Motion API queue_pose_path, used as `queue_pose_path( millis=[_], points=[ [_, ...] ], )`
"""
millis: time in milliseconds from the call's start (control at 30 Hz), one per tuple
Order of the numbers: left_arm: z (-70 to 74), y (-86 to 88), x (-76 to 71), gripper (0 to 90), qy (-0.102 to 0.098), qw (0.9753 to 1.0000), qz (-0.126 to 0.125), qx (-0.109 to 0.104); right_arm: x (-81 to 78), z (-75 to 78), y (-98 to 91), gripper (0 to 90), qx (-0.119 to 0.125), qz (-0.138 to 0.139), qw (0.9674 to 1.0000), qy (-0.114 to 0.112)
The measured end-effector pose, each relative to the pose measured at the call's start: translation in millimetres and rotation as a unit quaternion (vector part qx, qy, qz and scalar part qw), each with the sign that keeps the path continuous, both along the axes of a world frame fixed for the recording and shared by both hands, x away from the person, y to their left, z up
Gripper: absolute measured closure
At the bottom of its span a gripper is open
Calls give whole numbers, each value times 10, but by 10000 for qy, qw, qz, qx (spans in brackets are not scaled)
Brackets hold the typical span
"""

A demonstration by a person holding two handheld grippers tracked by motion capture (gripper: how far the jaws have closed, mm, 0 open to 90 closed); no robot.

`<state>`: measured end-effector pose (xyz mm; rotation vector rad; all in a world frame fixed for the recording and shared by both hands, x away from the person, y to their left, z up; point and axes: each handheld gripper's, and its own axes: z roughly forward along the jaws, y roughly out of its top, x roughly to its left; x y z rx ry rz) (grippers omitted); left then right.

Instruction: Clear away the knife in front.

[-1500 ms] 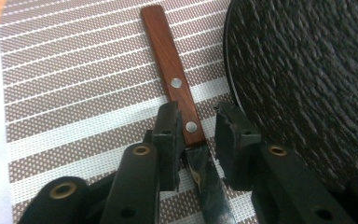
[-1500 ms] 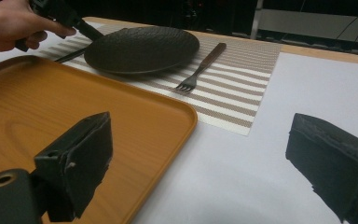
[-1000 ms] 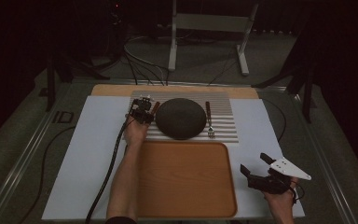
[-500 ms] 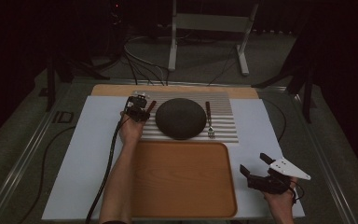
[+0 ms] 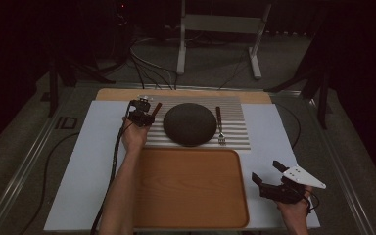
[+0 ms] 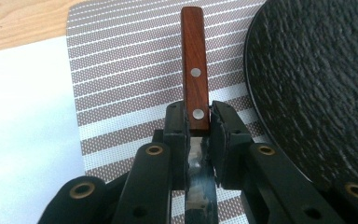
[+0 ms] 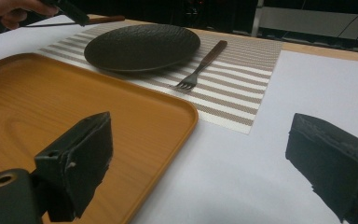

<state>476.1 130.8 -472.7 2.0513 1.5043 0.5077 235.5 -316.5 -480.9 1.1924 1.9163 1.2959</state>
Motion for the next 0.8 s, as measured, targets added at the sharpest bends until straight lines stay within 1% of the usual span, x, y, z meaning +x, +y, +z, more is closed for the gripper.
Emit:
queue_pose_path(
  millis=[133,233,333,467,567,633,700,800],
  points=[
    [39,16,-39,782,-42,9999,31,-123,-1,0,2,73,-10,3,10000,-4],
    [64,24,-79,782,-89,9998,38,-150,0,-1,2,73,-2,-3,10000,8],
    [88,20,-120,782,-139,9999,38,-72,0,-2,6,73,-15,9,10000,1],
    [128,26,-167,782,-215,9997,45,-114,1,-3,6,73,-18,8,10000,5],
    [151,22,-195,782,-270,9996,53,-84,2,-4,7,73,-20,9,10000,10],
    [182,10,-247,782,-338,9994,52,-56,3,-5,10,73,-27,12,10000,11],
    [195,9,-282,782,-351,9993,47,-75,3,-6,11,73,-30,12,10000,14],
    [202,-10,-339,782,-395,9992,65,-34,4,-6,11,73,-27,13,10000,19]
  ],
)
